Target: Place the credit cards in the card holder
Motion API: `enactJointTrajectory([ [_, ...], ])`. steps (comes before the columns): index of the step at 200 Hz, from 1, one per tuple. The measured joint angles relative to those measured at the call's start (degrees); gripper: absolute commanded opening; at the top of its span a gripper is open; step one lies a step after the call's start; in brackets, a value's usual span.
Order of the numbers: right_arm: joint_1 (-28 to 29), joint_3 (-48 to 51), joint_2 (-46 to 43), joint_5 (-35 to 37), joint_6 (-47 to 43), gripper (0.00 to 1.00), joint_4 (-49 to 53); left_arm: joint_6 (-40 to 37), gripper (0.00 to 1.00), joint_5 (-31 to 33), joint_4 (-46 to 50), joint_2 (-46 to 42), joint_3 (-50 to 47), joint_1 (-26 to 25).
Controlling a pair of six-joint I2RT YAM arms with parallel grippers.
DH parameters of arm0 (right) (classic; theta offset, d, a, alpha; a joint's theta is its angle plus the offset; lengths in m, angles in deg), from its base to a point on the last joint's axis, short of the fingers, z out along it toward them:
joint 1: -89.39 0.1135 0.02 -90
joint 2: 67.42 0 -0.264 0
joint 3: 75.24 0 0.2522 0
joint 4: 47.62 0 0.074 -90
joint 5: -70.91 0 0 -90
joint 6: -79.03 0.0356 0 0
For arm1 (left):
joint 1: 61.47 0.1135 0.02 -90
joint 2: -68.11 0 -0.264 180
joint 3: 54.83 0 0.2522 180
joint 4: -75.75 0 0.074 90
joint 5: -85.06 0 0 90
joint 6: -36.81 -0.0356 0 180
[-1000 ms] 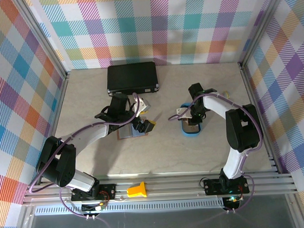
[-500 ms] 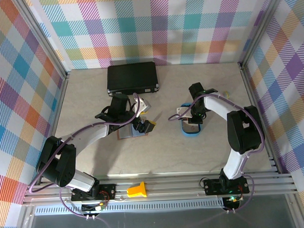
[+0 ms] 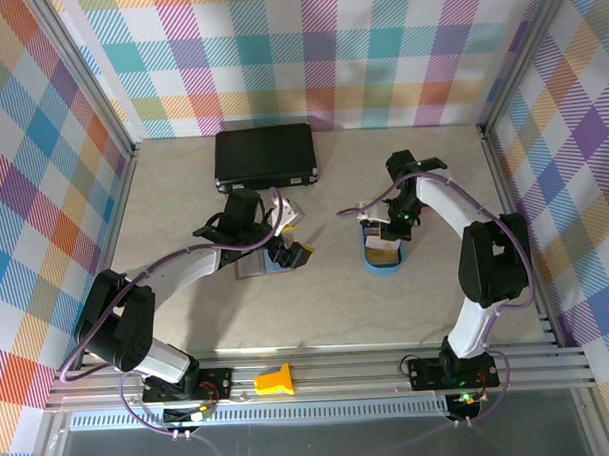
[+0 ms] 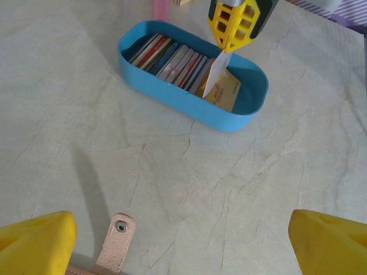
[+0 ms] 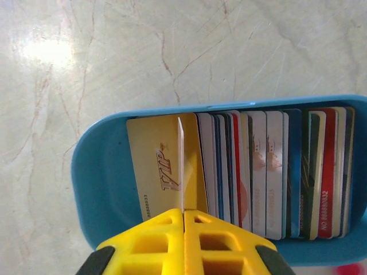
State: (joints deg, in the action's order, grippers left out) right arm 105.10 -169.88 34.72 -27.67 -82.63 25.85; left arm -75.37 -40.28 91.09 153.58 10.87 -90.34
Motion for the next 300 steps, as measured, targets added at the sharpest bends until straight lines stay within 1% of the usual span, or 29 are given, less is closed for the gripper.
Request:
enactJointTrajectory([
  [55,-0.4,-2.3,0.0,-0.5,3.5,0.0,3.0,0.0,0.95,0.0,0.2,0.4,0.0,0.0],
  [72,-0.7,-3.2,0.0,-0.9,6.3,0.0,3.3,0.0,0.95,0.0,0.2,0.4,0.0,0.0],
  [86,-1.4,-4.6,0.0,-2.3,9.7,0.0,3.5,0.1,0.97,0.2,0.2,0.4,0.0,0.0],
  [99,-2.3,-6.1,-0.4,-4.5,13.3,0.0,3.1,1.0,1.0,1.1,-0.2,0.4,0.0,0.0],
  [127,-4.9,-7.0,-4.2,-12.2,23.8,0.0,0.2,4.0,1.0,4.7,-0.5,0.4,0.0,0.0],
  [147,-6.9,-6.8,-8.2,-19.0,33.1,0.0,-3.7,6.6,1.0,6.4,-0.9,0.4,0.1,0.0],
  [167,-9.4,-5.0,-13.0,-26.4,44.9,0.0,-10.1,10.1,1.0,7.8,-1.2,0.2,0.9,0.0],
  [194,-12.2,-0.7,-17.2,-35.0,62.6,0.0,-20.3,17.2,1.0,9.7,-2.0,-1.4,2.9,0.0],
  [221,-13.0,5.4,-17.7,-42.0,80.2,0.0,-31.5,28.4,1.0,12.4,-5.9,-4.7,3.8,0.0],
  [238,-13.0,9.7,-17.6,-45.2,90.3,0.0,-38.5,36.9,0.94,13.7,-8.3,-6.3,4.0,0.0],
  [251,-12.8,13.4,-17.6,-47.2,97.6,0.0,-43.9,42.9,0.92,14.0,-9.1,-6.4,4.8,0.0],
  [266,-12.3,16.3,-17.2,-48.6,104.3,0.0,-47.8,49.4,0.92,13.9,-9.2,-6.0,6.0,0.0],
  [281,-11.6,17.5,-16.4,-49.3,109.2,0.0,-50.4,55.8,0.91,13.4,-9.3,-5.3,7.3,0.0],
  [289,-10.9,18.2,-16.3,-49.4,111.5,0.0,-52.2,58.9,0.89,12.7,-9.4,-4.6,8.0,0.0],
  [300,-9.7,19.2,-16.2,-49.7,114.7,0.0,-54.7,63.1,0.84,11.1,-10.0,-3.3,8.8,0.0],
])
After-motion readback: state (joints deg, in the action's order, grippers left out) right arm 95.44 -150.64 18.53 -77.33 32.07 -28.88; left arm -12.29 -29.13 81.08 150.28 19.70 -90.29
